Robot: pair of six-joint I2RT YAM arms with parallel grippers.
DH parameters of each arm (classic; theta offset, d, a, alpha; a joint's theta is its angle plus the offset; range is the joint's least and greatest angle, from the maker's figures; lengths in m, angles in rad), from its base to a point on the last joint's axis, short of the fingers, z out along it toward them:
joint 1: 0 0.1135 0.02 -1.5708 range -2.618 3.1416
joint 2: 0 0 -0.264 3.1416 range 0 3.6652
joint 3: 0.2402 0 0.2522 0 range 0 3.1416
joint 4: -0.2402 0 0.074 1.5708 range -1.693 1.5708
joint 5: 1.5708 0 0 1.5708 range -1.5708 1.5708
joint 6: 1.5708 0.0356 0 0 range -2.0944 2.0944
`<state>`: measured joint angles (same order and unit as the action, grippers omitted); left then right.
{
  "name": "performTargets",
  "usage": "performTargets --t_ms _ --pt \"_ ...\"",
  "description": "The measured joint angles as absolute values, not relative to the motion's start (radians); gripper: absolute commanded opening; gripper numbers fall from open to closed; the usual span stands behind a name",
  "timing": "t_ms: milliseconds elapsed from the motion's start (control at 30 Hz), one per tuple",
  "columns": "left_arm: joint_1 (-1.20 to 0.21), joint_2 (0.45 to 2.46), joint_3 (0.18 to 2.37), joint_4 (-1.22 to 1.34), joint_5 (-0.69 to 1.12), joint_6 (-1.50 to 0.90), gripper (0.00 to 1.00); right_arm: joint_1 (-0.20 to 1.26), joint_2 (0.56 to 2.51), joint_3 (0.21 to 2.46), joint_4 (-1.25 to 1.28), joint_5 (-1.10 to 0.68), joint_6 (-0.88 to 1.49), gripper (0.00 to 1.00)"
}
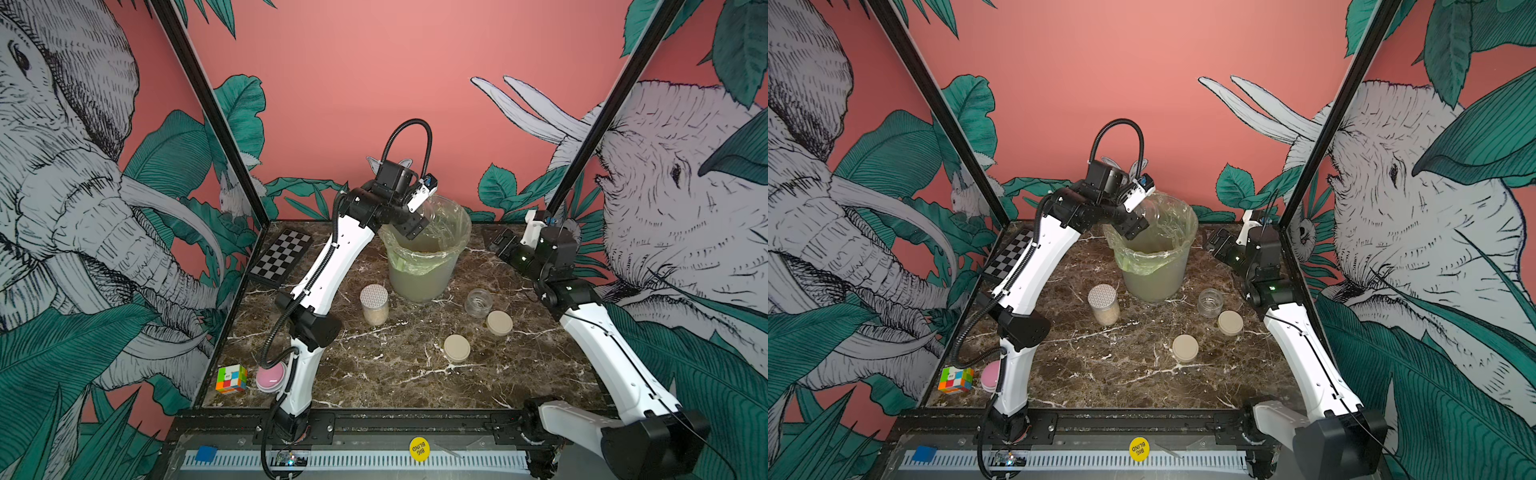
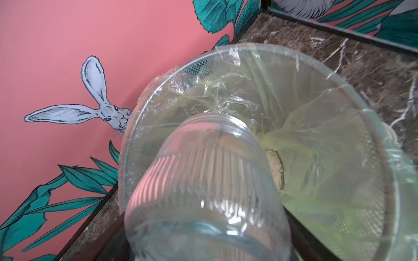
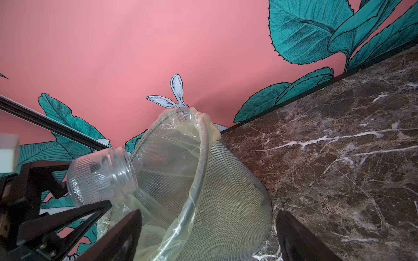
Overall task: Empty moldy rice from jars
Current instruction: Pour the moldy rice from the jar into the trash bin.
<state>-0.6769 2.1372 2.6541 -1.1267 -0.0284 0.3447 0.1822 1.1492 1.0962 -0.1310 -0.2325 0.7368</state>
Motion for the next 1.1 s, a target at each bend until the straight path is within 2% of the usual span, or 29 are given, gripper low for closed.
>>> performTargets --t_ms 133,233,300,400,500,733,833,933,1100 --pt "-0.667 2.109 2.554 -1.094 0.038 0.317 0.00 0.182 1.152 1.095 -0.118 -0.245 0.742 0.91" --pt "-0.662 2.110 2.537 -1.106 0.007 0.319 0.00 0.182 1.161 1.095 -0.109 -0.257 0.751 0.91" --pt "-0.651 2.112 2.536 -1.100 0.057 0.299 0.00 0.182 1.165 1.087 -0.099 -0.263 0.755 0.91" --pt "-0.683 2.172 2.656 -1.132 0.008 0.317 0.00 0.182 1.171 1.083 -0.094 -0.271 0.759 0.91" --pt "-0.697 2.180 2.666 -1.136 0.030 0.325 0.00 0.182 1.171 1.082 -0.093 -0.275 0.759 0.91" --pt "-0.684 2.184 2.661 -1.257 -0.060 0.358 0.00 0.183 1.173 1.085 -0.089 -0.281 0.756 0.91" --pt "-0.682 2.188 2.649 -1.235 -0.027 0.363 0.00 0.183 1.188 1.093 -0.073 -0.295 0.764 0.90" --pt "-0.720 2.246 2.747 -1.252 -0.024 0.368 0.00 0.183 1.203 1.095 -0.063 -0.304 0.773 0.91" --pt "-0.699 2.161 2.526 -1.145 0.056 0.337 0.00 0.183 1.196 1.095 -0.062 -0.300 0.774 0.91"
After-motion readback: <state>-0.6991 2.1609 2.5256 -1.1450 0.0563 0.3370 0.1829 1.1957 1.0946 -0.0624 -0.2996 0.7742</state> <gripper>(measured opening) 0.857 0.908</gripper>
